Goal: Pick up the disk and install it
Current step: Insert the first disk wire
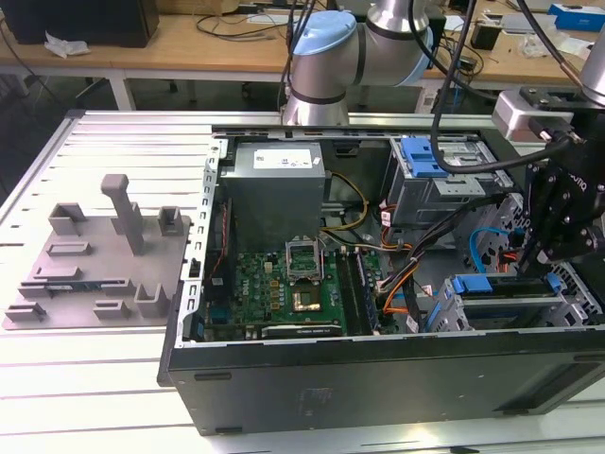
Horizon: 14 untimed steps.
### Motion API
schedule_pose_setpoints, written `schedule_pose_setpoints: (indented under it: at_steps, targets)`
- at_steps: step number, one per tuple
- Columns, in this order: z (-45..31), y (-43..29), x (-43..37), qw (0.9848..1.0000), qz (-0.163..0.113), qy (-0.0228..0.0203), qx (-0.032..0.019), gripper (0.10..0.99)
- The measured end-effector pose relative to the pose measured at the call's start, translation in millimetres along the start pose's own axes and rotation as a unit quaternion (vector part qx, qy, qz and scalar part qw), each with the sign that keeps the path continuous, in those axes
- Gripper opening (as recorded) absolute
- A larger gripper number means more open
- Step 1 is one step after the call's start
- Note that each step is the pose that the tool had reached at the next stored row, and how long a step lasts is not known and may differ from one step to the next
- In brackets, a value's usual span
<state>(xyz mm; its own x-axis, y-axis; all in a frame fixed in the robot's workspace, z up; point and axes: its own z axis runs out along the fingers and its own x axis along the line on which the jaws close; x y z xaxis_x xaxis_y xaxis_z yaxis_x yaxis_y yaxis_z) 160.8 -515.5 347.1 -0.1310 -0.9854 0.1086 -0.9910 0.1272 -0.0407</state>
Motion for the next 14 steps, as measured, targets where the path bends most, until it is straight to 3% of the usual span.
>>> schedule_pose_setpoints:
  at_steps: [14]
  targets:
    - [3.8,0.1,-0.4,1.0000,-0.001,0.0000,0.0001,0.165]
